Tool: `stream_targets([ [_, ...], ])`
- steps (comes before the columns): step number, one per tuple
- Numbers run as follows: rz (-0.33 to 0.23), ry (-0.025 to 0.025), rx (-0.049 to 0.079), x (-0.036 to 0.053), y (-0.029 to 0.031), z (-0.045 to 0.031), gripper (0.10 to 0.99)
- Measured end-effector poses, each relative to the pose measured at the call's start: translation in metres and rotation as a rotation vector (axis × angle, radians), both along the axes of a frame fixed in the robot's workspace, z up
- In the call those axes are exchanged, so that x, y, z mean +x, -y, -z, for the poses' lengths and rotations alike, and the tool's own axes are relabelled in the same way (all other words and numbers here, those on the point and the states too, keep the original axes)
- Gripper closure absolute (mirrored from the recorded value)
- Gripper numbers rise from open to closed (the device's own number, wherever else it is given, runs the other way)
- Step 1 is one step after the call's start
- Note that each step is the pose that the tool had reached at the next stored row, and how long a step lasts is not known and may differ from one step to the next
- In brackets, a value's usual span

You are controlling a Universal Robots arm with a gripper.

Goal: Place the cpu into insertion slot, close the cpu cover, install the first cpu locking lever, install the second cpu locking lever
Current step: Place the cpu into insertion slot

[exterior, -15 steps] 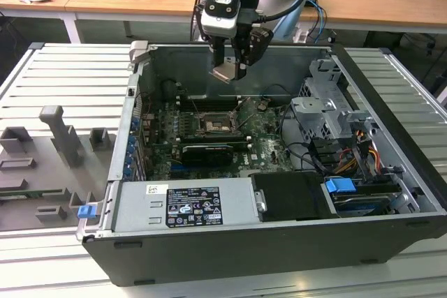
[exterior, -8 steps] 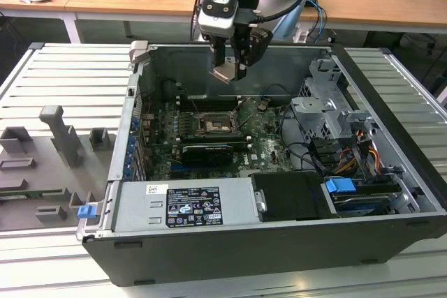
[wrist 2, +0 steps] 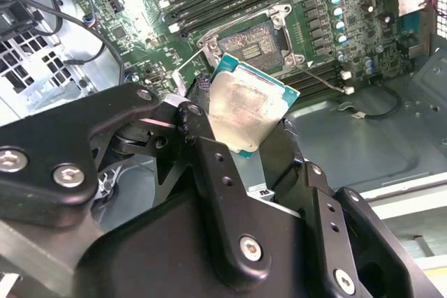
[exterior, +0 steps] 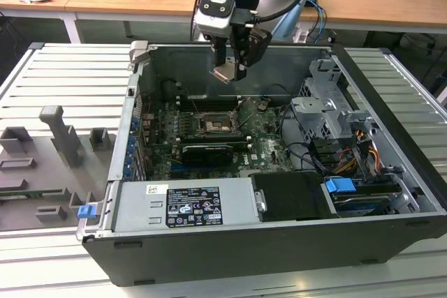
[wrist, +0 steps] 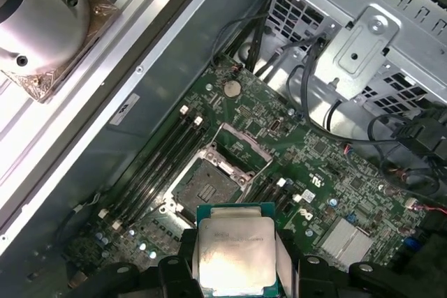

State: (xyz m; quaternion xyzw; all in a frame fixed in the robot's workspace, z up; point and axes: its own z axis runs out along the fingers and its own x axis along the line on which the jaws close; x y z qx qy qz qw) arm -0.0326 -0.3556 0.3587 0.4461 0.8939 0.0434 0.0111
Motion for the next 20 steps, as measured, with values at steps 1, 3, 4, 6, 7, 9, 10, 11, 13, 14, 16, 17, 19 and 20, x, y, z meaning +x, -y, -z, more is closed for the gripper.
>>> stream_targets([
  [1,0.006,0.0000,0.000,0.0000,0.0000,0.0000,0.557],
  [3,0.015,0.0001,0.000,0.0000,0.0000,0.0001,0.557],
  [4,0.020,0.0000,0.000,0.0000,0.0000,0.0001,0.557],
  [6,0.037,0.0000,0.000,0.0000,0.0000,0.0002,0.557],
  [7,0.041,0.0000,0.000,0.0000,0.0000,0.0002,0.557],
  [9,0.058,0.0000,0.000,0.0000,0.0000,0.0003,0.557],
  [10,0.064,0.0001,0.000,0.0000,0.0000,0.0003,0.557],
  [11,0.070,0.0000,0.000,0.0000,0.0000,0.0004,0.557],
  [13,0.085,0.0000,0.000,0.0000,0.0000,0.0005,0.557],
  [14,0.100,0.0000,0.000,0.0000,0.0000,0.0007,0.557],
  [16,0.116,0.0000,0.000,0.0000,0.0000,0.0008,0.557],
  [17,0.126,0.0000,0.000,0.0000,0.0000,0.0009,0.557],
  [19,0.146,0.0000,0.000,0.0000,0.0000,0.0011,0.557],
  [20,0.163,0.0000,0.000,0.0000,0.0000,0.0012,0.557],
])
